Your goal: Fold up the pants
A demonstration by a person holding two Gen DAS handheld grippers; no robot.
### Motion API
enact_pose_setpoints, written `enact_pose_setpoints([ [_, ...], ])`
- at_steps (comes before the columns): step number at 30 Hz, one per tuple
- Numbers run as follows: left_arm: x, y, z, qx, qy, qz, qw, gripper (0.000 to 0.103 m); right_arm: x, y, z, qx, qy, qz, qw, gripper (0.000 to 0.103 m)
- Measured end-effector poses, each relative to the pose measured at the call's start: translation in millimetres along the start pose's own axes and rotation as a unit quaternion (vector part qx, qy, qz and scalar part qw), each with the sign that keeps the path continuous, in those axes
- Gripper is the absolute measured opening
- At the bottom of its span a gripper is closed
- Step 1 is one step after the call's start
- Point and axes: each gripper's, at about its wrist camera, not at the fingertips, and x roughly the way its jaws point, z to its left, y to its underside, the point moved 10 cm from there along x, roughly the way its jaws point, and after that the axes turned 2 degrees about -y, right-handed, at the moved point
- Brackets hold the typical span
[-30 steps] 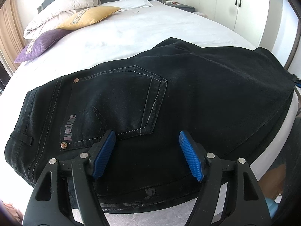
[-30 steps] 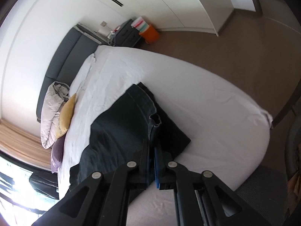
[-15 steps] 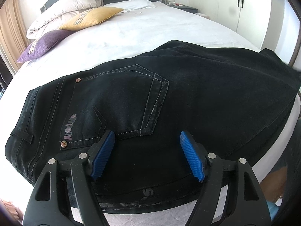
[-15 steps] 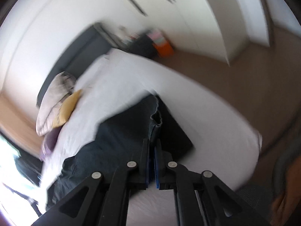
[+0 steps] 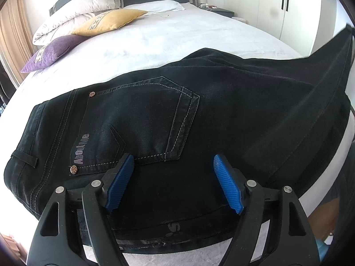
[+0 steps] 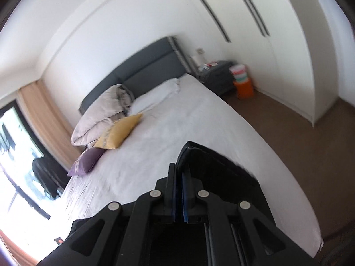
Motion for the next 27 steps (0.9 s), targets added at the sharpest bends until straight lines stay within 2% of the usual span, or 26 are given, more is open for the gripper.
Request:
enact_pose_setpoints([
  [2,0.3,-0.2,-0.2,0.0,-0.002,0.0,1.0,0.074,0.4,0.1,3.5,-0.014,0.002,-0.001,1.0,0.005],
  [4,0.3,0.0,-0.6,0.0,-0.002,0.0,1.0,0.074,0.8,10.5,-8.8,-0.002,0.008,0.006,1.0,0.005],
  [7,0.6,-0.5,-0.9,0.001,-0.002,-0.001,1.0,0.074,8.4,35.1,-47.5,0.056,0.029,0.031,0.998,0.005],
  [10,0.7,-1.4,-1.1,-0.001,0.0,0.0,1.0,0.075,14.0,38.4,-65.0,0.107,0.014,0.042,0.993,0.005],
  [13,1.1,-1.6,-1.6,-0.004,-0.002,0.0,1.0,0.075,27.6,22.8,-50.3,0.094,0.001,0.046,0.995,0.005],
  [19,1.3,-3.1,-1.4,-0.009,0.001,0.0,1.0,0.075,39.2,-27.7,22.7,-0.005,-0.043,0.021,0.999,0.005],
  [22,1.6,-2.9,-1.6,-0.009,-0.001,-0.001,1.0,0.076,36.1,-30.4,33.4,-0.033,-0.045,0.016,0.998,0.005],
  [24,2.0,-2.8,-1.9,-0.009,-0.001,-0.002,1.0,0.076,37.0,-18.3,15.1,-0.018,-0.031,0.021,0.999,0.005],
  [27,1.9,-2.3,-2.6,-0.007,-0.001,-0.002,1.0,0.077,33.1,21.4,-39.3,0.038,0.009,0.039,0.998,0.005],
])
